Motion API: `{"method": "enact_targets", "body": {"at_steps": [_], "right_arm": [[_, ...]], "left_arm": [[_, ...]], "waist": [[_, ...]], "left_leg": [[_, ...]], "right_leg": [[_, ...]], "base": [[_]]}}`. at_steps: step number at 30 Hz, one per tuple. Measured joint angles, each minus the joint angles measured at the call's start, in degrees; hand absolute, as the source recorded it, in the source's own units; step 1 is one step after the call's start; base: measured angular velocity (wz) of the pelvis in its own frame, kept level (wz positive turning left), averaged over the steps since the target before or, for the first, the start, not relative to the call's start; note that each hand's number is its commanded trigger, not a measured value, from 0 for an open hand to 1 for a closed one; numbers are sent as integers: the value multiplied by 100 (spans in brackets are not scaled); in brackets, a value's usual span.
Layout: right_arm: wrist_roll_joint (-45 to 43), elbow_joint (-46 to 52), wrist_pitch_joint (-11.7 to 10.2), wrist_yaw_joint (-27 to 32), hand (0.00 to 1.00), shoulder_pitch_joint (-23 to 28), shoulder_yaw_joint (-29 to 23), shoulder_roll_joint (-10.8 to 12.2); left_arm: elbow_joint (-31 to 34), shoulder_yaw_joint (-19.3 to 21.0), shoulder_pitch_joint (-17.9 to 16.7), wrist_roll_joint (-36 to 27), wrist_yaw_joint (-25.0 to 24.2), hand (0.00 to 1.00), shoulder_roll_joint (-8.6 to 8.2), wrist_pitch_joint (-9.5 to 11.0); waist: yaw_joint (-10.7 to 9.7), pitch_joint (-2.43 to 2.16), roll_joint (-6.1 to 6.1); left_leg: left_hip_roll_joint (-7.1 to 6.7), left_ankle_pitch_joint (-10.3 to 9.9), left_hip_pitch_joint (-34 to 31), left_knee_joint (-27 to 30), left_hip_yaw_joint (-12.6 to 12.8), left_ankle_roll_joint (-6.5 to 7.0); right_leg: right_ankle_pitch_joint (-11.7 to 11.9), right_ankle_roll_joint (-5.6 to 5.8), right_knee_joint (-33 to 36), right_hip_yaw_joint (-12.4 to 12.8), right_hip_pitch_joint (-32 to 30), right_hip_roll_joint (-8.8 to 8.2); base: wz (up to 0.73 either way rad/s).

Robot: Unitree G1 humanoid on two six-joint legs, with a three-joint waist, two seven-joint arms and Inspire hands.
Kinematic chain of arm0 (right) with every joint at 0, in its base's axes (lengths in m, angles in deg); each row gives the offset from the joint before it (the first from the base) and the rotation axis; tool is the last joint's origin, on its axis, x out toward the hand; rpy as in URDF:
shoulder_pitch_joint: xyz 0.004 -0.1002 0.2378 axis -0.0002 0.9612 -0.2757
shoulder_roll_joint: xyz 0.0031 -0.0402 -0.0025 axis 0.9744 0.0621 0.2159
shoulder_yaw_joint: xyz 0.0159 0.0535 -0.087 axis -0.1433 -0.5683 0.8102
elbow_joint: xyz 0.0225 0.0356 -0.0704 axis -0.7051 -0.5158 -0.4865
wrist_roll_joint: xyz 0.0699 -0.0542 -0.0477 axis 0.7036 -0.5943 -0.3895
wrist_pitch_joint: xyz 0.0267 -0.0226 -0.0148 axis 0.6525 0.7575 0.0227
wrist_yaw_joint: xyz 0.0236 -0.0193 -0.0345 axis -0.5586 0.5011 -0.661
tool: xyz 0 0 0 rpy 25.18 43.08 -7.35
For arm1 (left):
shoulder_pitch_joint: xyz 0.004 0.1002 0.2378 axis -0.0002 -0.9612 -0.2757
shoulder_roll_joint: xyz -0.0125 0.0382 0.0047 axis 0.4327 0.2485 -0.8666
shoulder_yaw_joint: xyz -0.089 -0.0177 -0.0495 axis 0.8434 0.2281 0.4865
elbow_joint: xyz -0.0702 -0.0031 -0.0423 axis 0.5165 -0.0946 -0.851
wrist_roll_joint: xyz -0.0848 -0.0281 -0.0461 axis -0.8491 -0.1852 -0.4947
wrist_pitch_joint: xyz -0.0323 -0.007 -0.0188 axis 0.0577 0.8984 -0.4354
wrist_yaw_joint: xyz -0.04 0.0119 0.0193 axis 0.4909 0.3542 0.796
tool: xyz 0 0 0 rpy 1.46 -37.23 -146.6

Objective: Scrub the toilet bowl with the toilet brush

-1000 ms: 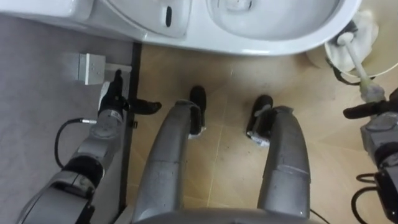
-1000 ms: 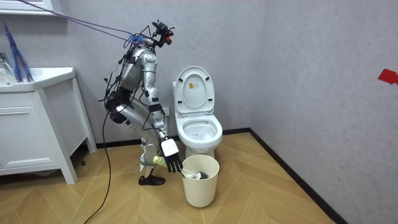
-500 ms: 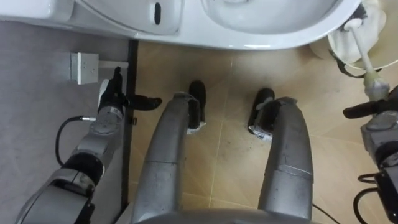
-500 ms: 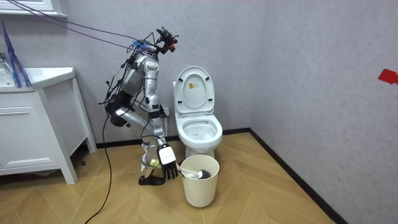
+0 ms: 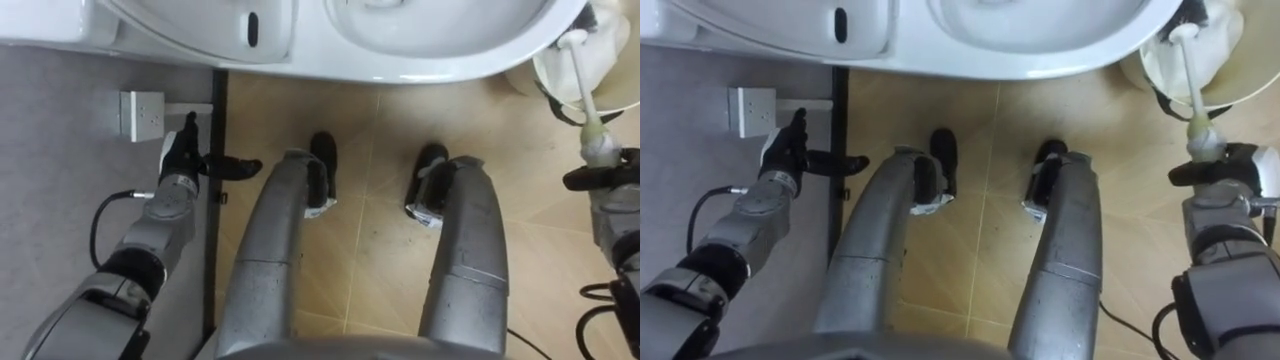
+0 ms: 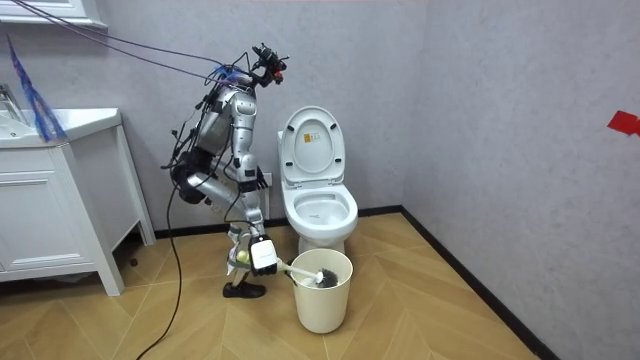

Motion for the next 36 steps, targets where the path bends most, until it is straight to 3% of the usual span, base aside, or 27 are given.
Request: {"method": "enact_targets", "body": {"at_steps": [4, 10, 17, 19, 20, 24, 29, 34, 36], "right_arm": [[21, 1, 47, -130, 100, 92, 31, 6], [27, 57, 144, -268, 100, 418, 153, 52], [25, -23, 171, -479, 100, 753, 153, 235], [19, -37, 160, -563, 100, 860, 100, 316], [6, -36, 138, -607, 100, 879, 62, 385], [-2, -96, 81, -732, 100, 1091, -121, 499], [-6, 75, -22, -779, 100, 1451, -211, 569], [1, 422, -82, -894, 100, 1891, -296, 699], [25, 603, -120, -894, 100, 2103, -298, 811]], "left_arm": [[163, 9, -115, -13, 4, 0, 4, -6], [311, 32, -557, -12, 6, 0, 30, -6], [182, 202, -1124, 42, -37, 0, 46, -2], [161, 351, -1247, 118, -121, 0, 50, 0], [157, 466, -1355, 186, -195, 0, 56, 12], [61, 666, -1687, 191, -432, 0, 61, 105], [-69, 901, -1945, 429, -627, 0, 61, 113], [142, 1187, -2497, 525, -831, 0, 72, 135], [355, 1288, -2733, 576, -863, 0, 57, 136]], "waist": [[7, 0, -1], [2, -10, -27], [10, -17, -116], [-1, -35, -197], [9, -69, -261], [22, -129, -362], [18, -139, -412], [-20, -197, -517], [-37, -250, -598]], "left_leg": [[31, -1, 154, -27, 1, -1], [85, -32, 822, -300, 39, -4], [180, -8, 2111, -974, 42, -14], [183, 44, 2472, -1247, 31, -23], [187, 82, 2732, -1460, 15, -39], [187, 120, 3586, -1986, -45, -48], [182, 128, 4495, -2485, -109, -36], [151, 149, 5363, -3057, -190, -36], [143, 158, 5641, -3194, -192, -44]], "right_leg": [[3, -6, -47, -14, 168, 14], [21, 0, -357, -47, 832, 69], [128, 52, -1155, -227, 2201, 183], [191, 90, -1451, -245, 2573, 245], [253, 110, -1693, -265, 2838, 295], [340, 197, -2351, -385, 3797, 395], [390, 293, -3030, -581, 4877, 450], [468, 407, -3781, -735, 5888, 538], [487, 431, -4003, -815, 6218, 556]], "base": [[-3], [-9], [-7], [-2], [-7], [4], [14], [14], [14]]}}
